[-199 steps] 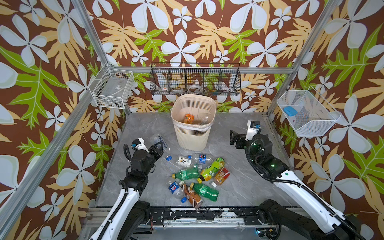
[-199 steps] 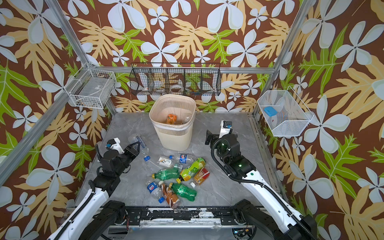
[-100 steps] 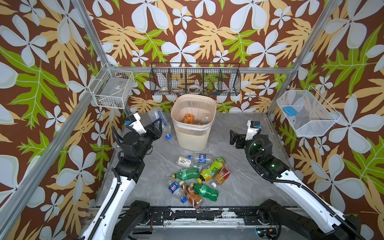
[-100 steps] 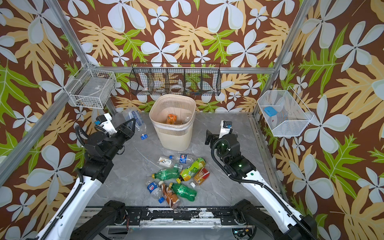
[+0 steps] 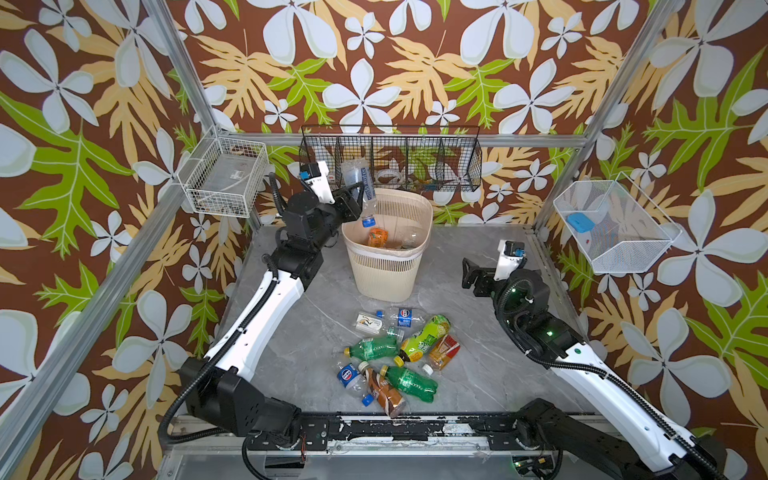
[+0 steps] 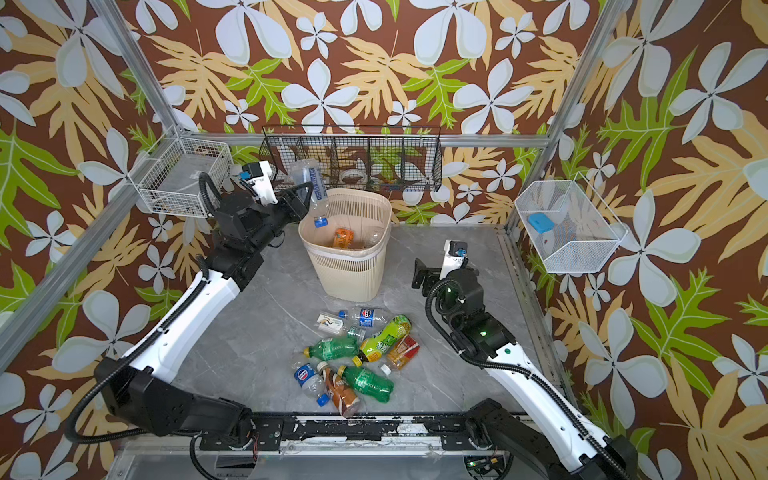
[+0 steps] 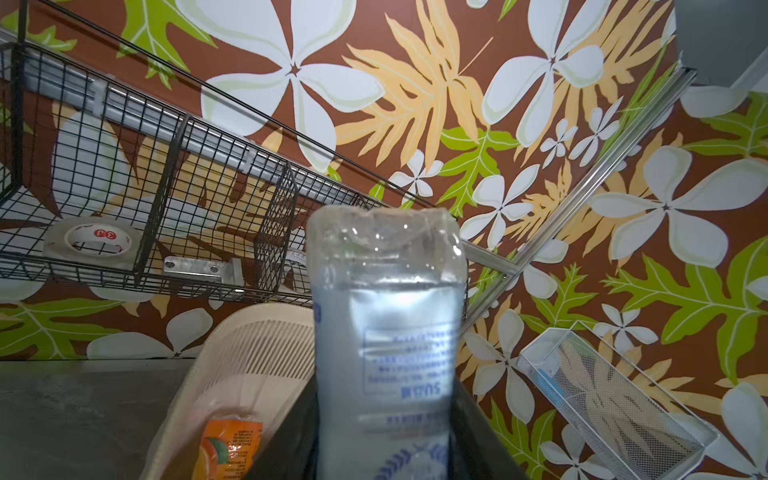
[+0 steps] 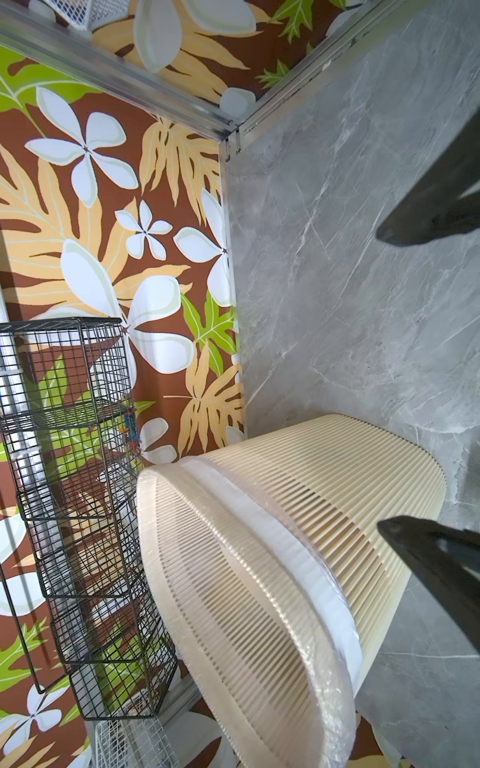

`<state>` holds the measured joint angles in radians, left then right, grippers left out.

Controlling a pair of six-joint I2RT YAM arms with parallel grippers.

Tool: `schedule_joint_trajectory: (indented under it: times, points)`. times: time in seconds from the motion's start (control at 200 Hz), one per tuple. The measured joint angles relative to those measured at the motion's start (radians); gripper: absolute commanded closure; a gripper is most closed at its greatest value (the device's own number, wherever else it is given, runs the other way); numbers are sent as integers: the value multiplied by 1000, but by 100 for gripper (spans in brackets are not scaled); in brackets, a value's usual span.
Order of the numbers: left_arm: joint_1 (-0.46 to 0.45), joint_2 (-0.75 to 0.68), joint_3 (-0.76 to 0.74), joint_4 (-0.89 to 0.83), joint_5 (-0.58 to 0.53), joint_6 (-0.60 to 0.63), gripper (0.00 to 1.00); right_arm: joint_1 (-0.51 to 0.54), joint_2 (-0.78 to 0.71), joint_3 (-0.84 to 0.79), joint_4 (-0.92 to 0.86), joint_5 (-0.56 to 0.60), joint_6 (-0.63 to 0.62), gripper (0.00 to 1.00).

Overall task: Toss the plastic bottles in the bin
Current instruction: 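Carry the clear water bottle over the bin with the left gripper and release it, then withdraw the left gripper while the right gripper lowers to the red-labelled bottle in the pile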

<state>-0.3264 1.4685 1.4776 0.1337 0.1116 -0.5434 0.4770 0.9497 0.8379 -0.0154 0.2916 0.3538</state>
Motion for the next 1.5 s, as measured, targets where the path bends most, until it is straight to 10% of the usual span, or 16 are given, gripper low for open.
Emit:
schedule_joint_trajectory:
  times: [0.17, 0.435, 0.761, 1.156, 1.501]
  points:
    - [0, 40, 2, -3, -6, 18, 52, 0, -6, 0, -7, 6, -3, 0]
    - [0, 25, -26, -21, -49, 33, 0, 0, 0, 0, -8, 5, -3, 0]
    - [3, -177, -212, -2, -108, 55, 0, 0, 1, 0, -12, 3, 8, 0]
    - [8, -670, -910, -50, -191, -97, 0, -1, 23, 0, -94, -30, 109, 1]
    - [10, -721, -974, -99, -216, -162, 0, 14, 54, -16, -212, -101, 310, 4]
